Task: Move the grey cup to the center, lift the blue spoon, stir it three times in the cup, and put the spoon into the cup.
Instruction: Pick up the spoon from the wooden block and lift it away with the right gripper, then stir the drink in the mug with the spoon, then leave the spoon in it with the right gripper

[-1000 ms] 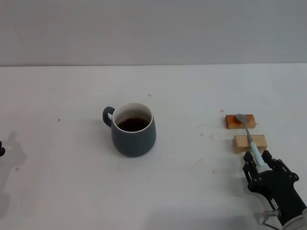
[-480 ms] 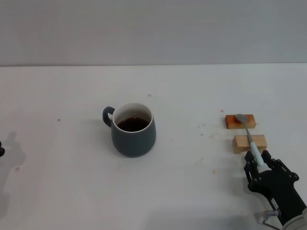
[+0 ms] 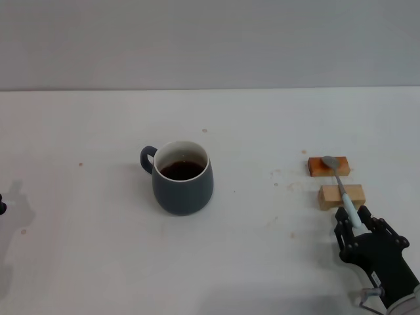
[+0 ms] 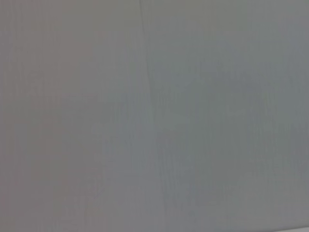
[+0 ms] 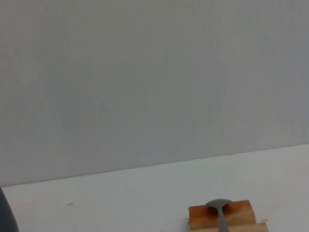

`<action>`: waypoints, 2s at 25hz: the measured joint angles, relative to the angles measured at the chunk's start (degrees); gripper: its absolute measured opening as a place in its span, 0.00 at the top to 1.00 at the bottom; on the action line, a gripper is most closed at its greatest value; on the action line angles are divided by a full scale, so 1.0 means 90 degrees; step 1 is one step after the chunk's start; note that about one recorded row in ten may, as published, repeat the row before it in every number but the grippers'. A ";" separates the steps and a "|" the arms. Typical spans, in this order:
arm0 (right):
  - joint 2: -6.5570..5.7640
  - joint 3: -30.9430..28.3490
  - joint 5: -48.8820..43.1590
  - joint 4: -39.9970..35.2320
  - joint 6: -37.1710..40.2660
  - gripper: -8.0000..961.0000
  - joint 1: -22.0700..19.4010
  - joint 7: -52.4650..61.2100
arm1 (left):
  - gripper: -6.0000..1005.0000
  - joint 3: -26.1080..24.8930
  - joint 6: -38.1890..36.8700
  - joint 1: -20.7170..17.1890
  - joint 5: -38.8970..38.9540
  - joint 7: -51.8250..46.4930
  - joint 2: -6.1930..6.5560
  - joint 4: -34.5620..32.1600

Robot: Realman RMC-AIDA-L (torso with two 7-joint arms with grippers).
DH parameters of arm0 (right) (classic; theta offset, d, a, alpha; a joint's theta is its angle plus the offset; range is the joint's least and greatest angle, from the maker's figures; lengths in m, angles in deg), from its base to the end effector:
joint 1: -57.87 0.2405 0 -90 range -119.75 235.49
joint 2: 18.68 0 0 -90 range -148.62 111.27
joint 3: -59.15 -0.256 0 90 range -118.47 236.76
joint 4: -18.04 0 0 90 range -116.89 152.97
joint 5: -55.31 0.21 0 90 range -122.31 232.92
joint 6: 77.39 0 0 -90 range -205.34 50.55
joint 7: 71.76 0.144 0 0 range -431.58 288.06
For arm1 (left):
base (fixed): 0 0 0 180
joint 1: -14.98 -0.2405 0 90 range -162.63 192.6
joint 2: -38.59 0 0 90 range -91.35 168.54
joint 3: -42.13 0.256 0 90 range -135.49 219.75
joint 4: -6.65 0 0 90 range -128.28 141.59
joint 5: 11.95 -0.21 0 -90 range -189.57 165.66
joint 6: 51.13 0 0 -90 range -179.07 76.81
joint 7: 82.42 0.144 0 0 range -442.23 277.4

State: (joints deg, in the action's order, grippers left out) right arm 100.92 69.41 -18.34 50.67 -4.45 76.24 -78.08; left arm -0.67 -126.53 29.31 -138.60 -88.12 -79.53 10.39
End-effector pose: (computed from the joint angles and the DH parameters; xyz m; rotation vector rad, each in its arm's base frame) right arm 0.3099 0.2205 -0.1101 -1.7025 0.8519 0.6538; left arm -0.3887 0.2534 0.0094 -1.5333 -0.5049 -0.5188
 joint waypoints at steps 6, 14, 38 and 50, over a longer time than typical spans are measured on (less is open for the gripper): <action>0.0004 -0.0141 0.0033 0.0016 -0.0056 0.67 -0.0005 0.0003 | 1.00 0.0000 0.0000 0.0000 0.0000 0.0000 0.0000 -0.0006; 0.0010 -0.0403 0.0021 0.0066 -0.0286 0.74 0.0056 0.0004 | 1.00 0.0000 0.0059 0.0070 0.0000 0.0000 0.0005 -0.0109; -0.2216 -0.2639 0.1156 0.6750 -0.1180 0.83 0.0132 -0.6131 | 1.00 0.0000 0.0098 0.0039 0.0000 0.0000 0.0009 -0.0161; -0.0972 -0.5481 0.5238 0.8466 -0.1779 0.83 -0.0550 -1.3399 | 1.00 0.0000 0.0147 0.0025 -0.0001 0.0000 0.0009 -0.0171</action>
State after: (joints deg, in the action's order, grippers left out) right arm 92.17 20.08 28.80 126.86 -20.46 71.29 -198.68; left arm -0.67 -125.21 29.54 -138.61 -88.13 -79.44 8.85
